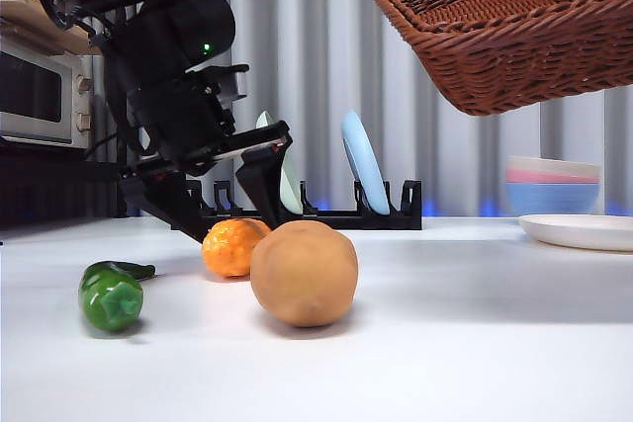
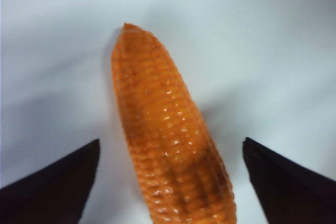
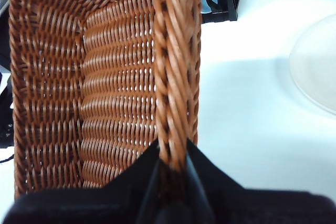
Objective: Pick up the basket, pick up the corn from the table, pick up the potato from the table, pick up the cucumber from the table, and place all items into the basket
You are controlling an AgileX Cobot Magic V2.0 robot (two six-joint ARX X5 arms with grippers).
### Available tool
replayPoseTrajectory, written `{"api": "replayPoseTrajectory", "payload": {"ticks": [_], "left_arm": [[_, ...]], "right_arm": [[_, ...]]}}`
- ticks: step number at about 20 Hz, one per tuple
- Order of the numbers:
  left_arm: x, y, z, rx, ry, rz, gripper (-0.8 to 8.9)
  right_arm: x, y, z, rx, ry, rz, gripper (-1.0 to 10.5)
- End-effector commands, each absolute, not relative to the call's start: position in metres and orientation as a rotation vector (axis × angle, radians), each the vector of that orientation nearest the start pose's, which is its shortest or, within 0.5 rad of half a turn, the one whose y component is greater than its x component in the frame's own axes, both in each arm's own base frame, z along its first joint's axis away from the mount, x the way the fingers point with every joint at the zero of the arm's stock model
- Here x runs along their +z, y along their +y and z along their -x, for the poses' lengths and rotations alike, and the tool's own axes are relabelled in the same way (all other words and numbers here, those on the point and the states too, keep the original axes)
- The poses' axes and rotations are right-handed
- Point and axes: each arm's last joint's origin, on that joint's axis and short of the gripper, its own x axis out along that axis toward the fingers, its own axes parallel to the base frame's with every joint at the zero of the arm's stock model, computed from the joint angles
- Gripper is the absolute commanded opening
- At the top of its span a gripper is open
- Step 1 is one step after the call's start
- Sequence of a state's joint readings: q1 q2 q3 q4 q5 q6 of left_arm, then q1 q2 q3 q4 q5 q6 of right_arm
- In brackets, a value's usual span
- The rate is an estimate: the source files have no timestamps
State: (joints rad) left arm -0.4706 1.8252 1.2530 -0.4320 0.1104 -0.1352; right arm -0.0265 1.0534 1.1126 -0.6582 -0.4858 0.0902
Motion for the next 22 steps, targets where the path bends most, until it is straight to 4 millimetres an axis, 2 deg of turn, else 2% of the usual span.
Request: {"api": "replayPoseTrajectory", "payload": {"ticks": [1, 3, 5, 7, 10, 13, 15, 16, 18, 22], "left_arm": [[0.186, -0.175, -0.335, -0.465, 1.059, -0.088, 2.1], [0.186, -0.175, -0.335, -0.486, 1.052, -0.121, -0.26], [0.189, -0.174, -0.334, -0.489, 1.048, -0.119, -0.08], [0.209, -0.169, -0.327, -0.489, 1.024, -0.113, -0.08], [0.274, -0.157, -0.301, -0.513, 0.841, -0.073, -0.08], [0.345, -0.142, -0.261, -0.531, 0.592, 0.075, -0.08], [0.375, -0.141, -0.237, -0.581, 0.458, 0.134, -0.08], [0.383, -0.146, -0.228, -0.616, 0.423, 0.157, -0.08], [0.383, -0.167, -0.218, -0.687, 0.415, 0.167, -0.08], [0.352, -0.219, -0.215, -0.699, 0.501, 0.078, -0.08]], "right_arm": [[0.359, 0.008, -0.208, 0.421, 0.581, -0.252, -0.2], [0.359, 0.008, -0.208, 0.42, 0.582, -0.252, -0.2], [0.358, 0.008, -0.209, 0.417, 0.586, -0.252, -0.2], [0.355, 0.008, -0.213, 0.415, 0.601, -0.255, -0.2], [0.344, 0.009, -0.228, 0.416, 0.659, -0.268, -0.2], [0.325, 0.017, -0.248, 0.439, 0.745, -0.285, -0.2], [0.312, 0.027, -0.261, 0.463, 0.798, -0.298, -0.2], [0.306, 0.033, -0.268, 0.477, 0.821, -0.305, -0.2], [0.295, 0.048, -0.277, 0.51, 0.859, -0.314, -0.2], [0.287, 0.077, -0.283, 0.582, 0.88, -0.309, -0.2]]}}
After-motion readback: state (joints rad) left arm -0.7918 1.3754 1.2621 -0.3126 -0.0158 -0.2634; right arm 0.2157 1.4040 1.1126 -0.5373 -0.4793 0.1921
